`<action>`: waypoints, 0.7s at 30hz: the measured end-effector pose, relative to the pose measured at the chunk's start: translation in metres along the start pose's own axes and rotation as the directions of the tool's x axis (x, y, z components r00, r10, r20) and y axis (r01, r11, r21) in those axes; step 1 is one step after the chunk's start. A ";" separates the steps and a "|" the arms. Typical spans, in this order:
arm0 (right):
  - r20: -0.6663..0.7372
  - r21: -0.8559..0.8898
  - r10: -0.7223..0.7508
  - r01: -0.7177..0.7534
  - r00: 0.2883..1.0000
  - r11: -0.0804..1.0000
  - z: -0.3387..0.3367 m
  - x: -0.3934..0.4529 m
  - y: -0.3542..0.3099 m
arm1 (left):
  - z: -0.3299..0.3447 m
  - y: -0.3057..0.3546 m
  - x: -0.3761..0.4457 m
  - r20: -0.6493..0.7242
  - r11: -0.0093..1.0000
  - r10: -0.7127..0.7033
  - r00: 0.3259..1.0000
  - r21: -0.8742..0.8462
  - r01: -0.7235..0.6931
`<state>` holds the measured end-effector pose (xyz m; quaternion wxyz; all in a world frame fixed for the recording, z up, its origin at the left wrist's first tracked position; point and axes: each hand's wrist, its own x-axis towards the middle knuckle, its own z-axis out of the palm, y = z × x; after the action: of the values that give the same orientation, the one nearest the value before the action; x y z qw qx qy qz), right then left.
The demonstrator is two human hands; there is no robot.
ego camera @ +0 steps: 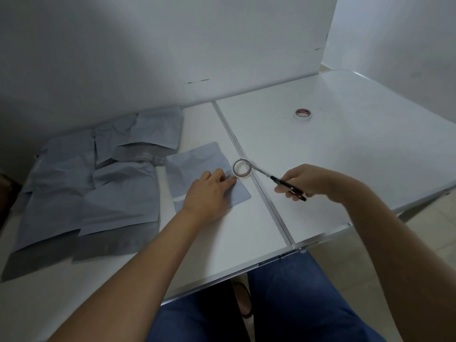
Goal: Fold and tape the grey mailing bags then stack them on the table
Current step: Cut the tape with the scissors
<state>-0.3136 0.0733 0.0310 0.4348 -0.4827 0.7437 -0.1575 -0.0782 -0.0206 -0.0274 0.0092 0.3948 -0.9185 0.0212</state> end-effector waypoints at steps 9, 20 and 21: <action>-0.275 0.222 -0.067 0.131 0.959 0.966 -0.013 0.018 -0.001 | 0.002 -0.001 0.001 -0.007 1.000 0.008 1.000 0.015 -0.008; -0.492 0.037 -0.169 0.214 0.854 0.976 0.057 0.081 -0.034 | -0.003 0.001 0.000 0.015 0.999 0.009 1.000 0.030 -0.009; -0.496 0.010 -0.175 0.208 0.850 0.978 0.058 0.081 -0.035 | -0.003 0.002 0.000 0.013 0.999 0.010 1.000 0.031 -0.010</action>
<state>-0.2597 -0.0021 -0.0199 0.2280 -0.4843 0.7727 -0.3412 -0.0791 -0.0192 -0.0243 -0.0030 0.3903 -0.9201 0.0331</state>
